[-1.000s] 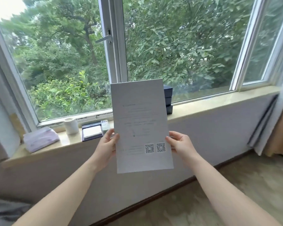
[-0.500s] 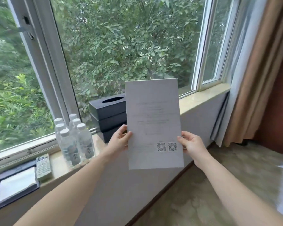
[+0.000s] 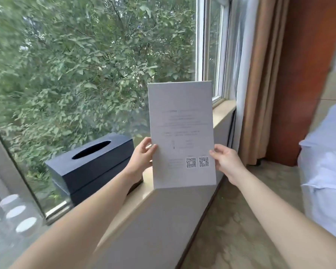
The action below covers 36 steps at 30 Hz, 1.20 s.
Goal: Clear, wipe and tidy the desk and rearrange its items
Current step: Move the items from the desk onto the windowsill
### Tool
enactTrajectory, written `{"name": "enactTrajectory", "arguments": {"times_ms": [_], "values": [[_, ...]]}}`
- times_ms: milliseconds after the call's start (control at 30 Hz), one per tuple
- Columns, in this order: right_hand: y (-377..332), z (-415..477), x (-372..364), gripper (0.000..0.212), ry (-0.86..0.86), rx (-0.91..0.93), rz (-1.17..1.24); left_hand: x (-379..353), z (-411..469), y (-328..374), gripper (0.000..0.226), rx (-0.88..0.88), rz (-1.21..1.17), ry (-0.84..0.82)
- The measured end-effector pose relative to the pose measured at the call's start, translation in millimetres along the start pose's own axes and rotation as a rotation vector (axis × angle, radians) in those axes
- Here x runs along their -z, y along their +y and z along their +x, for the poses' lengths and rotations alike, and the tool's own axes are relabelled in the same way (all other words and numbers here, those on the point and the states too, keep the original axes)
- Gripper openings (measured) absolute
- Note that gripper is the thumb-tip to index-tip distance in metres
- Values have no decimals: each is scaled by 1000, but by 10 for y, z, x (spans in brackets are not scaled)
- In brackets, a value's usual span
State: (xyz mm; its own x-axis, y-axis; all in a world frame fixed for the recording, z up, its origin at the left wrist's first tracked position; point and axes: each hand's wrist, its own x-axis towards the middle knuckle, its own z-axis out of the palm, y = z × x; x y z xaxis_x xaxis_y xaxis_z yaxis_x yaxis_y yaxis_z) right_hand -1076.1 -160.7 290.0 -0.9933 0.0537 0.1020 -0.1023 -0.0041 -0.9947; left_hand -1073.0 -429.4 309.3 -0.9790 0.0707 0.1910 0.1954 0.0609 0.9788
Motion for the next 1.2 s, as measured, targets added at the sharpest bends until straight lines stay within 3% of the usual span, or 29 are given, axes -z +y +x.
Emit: {"name": "enactTrajectory", "arguments": {"times_ms": [167,400,667,900,1200], "values": [[30,437,-103,19,0,4,-14,74,434,-146,14,-16,-15,22],[297,1364,-302,20,-108,-23,-18,145,1013,-440,15,-8,-5,198],[610,2702,-574,24,-390,-33,-68,154,1630,-849,14,9,17,508],[873,3237,-974,21,-676,-82,-98,142,1596,-1072,21,96,57,814],[1063,3608,-1100,16,-796,-66,-131,83,1739,-1236,23,218,163,949]]}}
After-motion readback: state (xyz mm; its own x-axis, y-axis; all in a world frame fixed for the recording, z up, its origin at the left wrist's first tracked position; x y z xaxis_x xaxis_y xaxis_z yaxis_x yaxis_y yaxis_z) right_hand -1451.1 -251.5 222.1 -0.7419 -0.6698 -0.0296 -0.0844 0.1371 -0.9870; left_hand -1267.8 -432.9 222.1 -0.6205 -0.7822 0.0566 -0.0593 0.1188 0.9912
